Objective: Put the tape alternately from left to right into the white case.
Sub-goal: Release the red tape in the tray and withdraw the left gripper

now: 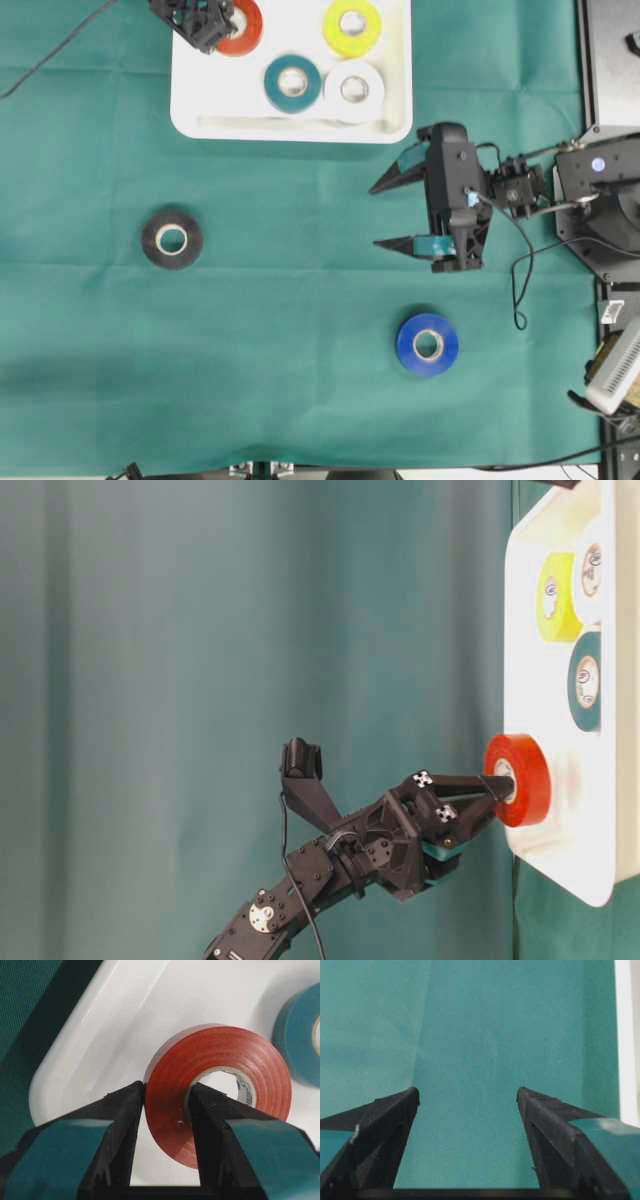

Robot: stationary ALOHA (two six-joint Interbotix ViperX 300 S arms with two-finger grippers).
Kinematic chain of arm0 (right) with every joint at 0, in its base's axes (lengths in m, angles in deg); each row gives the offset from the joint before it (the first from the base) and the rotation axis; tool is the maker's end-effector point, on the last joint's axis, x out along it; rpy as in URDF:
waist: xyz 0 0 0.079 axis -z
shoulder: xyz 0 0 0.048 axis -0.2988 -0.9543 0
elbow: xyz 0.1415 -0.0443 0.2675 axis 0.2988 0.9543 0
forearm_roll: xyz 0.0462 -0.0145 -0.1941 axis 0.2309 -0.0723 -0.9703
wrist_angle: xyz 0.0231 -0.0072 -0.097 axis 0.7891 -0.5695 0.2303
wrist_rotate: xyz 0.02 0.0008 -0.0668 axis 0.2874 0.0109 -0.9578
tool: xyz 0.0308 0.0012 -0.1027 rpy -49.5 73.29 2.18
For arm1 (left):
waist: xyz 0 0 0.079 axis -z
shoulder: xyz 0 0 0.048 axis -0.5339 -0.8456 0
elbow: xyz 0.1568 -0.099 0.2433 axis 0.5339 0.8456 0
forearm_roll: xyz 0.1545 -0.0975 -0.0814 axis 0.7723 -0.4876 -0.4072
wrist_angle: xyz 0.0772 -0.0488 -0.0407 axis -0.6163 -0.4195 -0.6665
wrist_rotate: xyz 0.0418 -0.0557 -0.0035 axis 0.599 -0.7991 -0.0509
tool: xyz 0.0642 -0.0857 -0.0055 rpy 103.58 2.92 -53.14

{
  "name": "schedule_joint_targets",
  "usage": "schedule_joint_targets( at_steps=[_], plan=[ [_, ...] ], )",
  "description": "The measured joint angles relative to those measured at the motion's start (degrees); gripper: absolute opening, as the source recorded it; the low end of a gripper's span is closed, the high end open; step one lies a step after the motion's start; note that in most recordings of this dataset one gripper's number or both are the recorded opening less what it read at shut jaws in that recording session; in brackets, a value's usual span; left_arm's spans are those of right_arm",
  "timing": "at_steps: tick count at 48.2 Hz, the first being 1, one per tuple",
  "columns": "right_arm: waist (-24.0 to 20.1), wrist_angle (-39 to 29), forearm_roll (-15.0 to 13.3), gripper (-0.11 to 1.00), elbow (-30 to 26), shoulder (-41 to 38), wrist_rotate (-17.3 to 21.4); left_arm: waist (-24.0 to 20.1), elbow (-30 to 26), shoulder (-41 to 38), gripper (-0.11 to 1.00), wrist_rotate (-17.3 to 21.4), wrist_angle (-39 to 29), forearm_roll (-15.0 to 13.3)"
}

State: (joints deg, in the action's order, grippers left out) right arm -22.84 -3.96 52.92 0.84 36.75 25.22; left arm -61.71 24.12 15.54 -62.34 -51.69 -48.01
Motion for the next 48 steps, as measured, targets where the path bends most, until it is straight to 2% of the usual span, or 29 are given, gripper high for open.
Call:
schedule_joint_targets(
  at_steps=[5, 12, 15, 20, 27, 30, 39, 48],
  plan=[
    [-0.4, 0.0, 0.0, 0.83, -0.1, 0.0, 0.0, 0.0, -0.1, -0.2, -0.02, 1.5, -0.1, 0.0],
    [-0.4, 0.0, -0.1, 0.83, 0.0, 0.0, 0.0, 0.1, -0.1, -0.2, -0.02, 1.6, -0.1, 0.0],
    [-0.4, 0.0, -0.1, 0.83, 0.0, 0.0, 0.0, 0.1, -0.1, -0.3, 0.03, 1.6, -0.1, 0.0],
    [-0.4, 0.0, -0.1, 0.83, 0.0, 0.0, 0.0, 0.1, -0.1, -0.2, 0.22, 1.6, -0.2, 0.0],
    [-0.4, 0.0, -0.1, 0.83, 0.0, 0.0, 0.0, 0.3, -0.1, -0.2, 0.65, 1.8, -0.1, 0.0],
    [-0.4, 0.0, -0.1, 0.83, 0.0, 0.0, 0.0, 0.4, -0.1, -0.2, 0.79, 1.8, -0.1, 0.0],
    [-0.4, -0.1, -0.1, 0.83, 0.0, 0.0, 0.0, 0.6, 0.0, 0.2, 0.78, 1.8, -0.2, 0.0],
    [-0.4, -0.1, -0.1, 0.83, 0.0, 0.0, 0.0, 2.3, 1.8, 3.8, 0.78, 1.8, -0.2, 0.0]
  ],
)
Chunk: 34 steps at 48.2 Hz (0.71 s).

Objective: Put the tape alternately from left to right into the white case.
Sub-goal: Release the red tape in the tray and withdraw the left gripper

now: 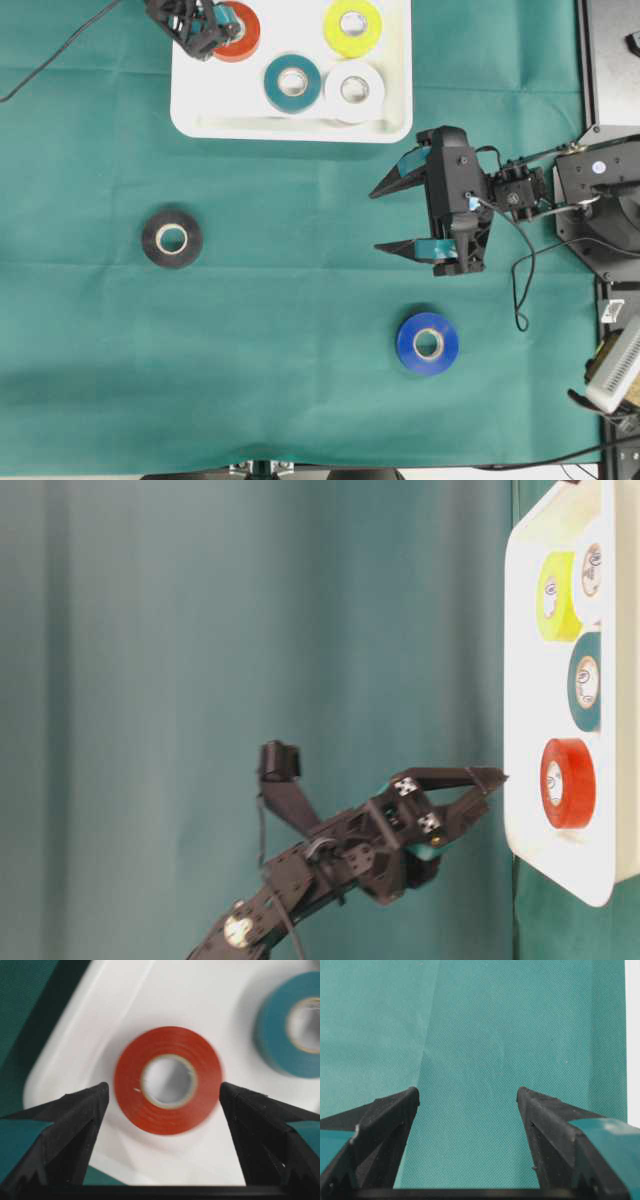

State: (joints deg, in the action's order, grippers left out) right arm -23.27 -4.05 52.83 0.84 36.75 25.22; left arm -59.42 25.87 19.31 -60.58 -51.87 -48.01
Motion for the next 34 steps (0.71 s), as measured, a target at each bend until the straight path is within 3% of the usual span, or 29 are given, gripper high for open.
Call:
schedule_joint_targets(
  at_steps=[34],
  plan=[
    [0.0, 0.0, 0.0, 0.83, 0.1, 0.0, 0.0, 18.2, 8.4, 8.9, 0.78, 0.2, 2.1, 0.0]
  ],
)
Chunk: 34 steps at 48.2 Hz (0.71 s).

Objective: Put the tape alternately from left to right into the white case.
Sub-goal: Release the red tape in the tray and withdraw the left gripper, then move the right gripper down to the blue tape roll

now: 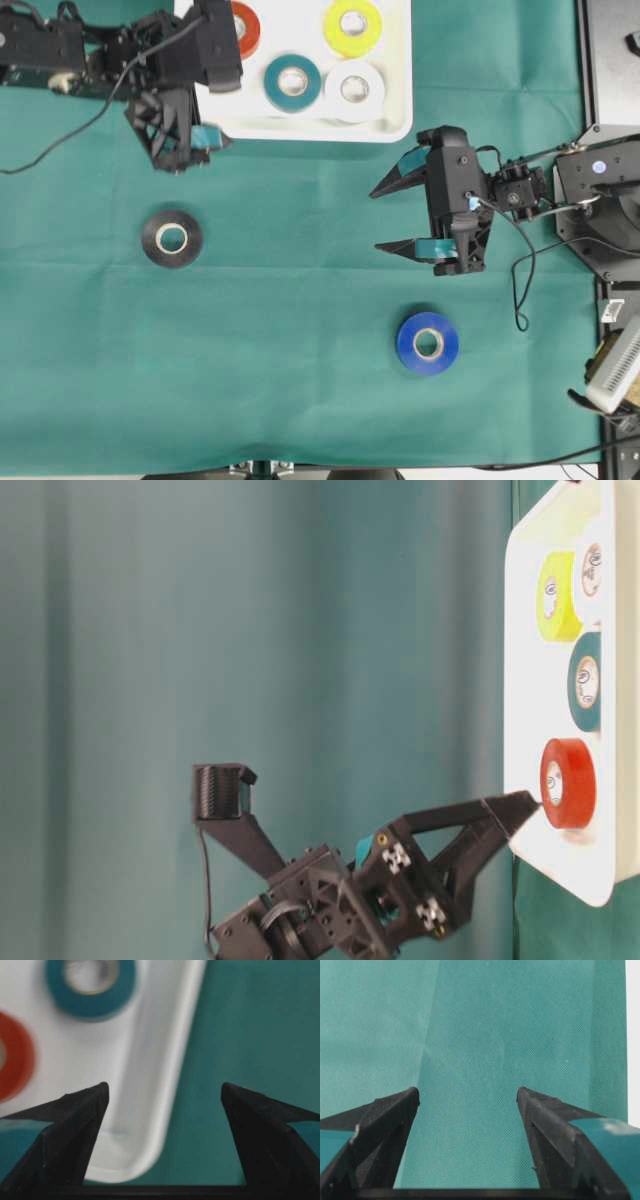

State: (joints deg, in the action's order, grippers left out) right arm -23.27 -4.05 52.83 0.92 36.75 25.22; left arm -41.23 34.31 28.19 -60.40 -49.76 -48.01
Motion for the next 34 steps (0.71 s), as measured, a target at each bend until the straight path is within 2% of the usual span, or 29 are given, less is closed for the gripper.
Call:
schedule_joint_targets(
  at_steps=[7, 34],
  plan=[
    [0.0, 0.0, 0.0, 0.83, 0.0, 0.0, 0.0, 3.9, 0.6, 0.1, 0.78, 0.1, 1.2, 0.0],
    [0.0, 0.1, -0.1, 0.83, 0.0, 0.0, 0.0, 12.0, 2.2, 0.1, 0.78, 0.0, 2.1, 0.0]
  ],
)
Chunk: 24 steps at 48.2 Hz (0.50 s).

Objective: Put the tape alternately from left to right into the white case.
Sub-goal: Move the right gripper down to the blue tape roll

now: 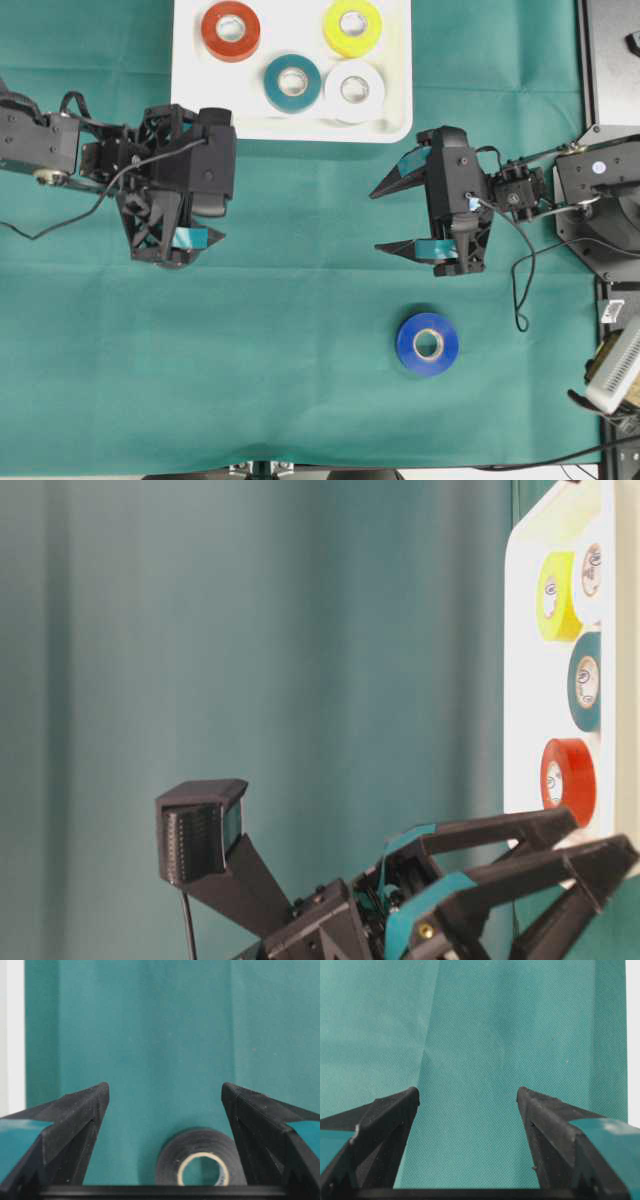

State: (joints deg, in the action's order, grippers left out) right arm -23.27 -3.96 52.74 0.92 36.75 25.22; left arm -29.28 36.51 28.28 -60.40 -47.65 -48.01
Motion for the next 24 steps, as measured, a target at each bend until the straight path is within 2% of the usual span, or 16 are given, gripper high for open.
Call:
schedule_joint_targets(
  at_steps=[24],
  plan=[
    [-0.4, -0.1, 0.0, 0.83, 0.8, 1.2, 0.2, 0.0, 0.3, 0.1, 0.78, -0.3, 0.0, 0.0]
  ],
)
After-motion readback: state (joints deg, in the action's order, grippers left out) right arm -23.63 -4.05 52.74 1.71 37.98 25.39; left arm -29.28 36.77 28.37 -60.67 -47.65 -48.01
